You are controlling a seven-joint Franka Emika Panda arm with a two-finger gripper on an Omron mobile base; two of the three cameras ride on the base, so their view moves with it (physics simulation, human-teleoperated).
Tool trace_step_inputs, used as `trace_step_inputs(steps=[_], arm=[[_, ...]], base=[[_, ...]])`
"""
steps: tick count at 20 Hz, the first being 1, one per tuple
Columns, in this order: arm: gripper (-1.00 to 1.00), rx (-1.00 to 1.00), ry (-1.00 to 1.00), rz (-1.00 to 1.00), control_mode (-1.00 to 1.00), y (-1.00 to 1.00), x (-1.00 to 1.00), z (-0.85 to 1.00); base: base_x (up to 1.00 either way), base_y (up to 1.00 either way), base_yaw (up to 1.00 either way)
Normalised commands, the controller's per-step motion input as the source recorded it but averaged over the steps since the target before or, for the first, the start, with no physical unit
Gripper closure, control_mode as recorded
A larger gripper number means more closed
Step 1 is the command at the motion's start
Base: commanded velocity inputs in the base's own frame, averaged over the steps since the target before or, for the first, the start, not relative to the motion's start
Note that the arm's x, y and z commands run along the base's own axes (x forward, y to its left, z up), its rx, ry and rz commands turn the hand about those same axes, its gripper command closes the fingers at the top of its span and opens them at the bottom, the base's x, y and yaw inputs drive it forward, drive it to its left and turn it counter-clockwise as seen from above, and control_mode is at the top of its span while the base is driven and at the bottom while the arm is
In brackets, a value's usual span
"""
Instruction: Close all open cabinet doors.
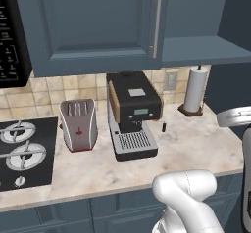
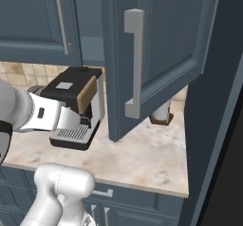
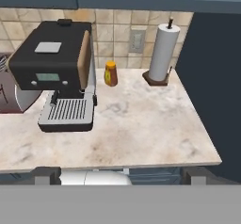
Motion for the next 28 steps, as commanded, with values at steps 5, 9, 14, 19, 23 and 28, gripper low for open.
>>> trace_step_inputs(steps=[5,9,14,19,23,28], arm=[[-1.00,0.00,0.00,0.00,1.00,0.00,0.00,0.00],[-1.00,0.00,0.00,0.00,1.00,0.00,0.00,0.00],[-1.00,0.00,0.00,0.00,1.00,0.00,0.00,0.00],[-1.00,0.00,-0.20,0.00,-1.00,0.00,-0.96,0.00],[-1.00,0.00,-0.38,0.00,-1.00,0.00,-0.97,0.00],[-1.00,0.00,-0.35,0.00,-1.00,0.00,-0.38,0.04]], base=[[0.40,-0.11,0.00],[0.03,-0.06,0.00],[-0.55,-0.03,0.00],[0.00,0.00,0.00],[0.00,0.00,0.00],[0.00,0.00,0.00]])
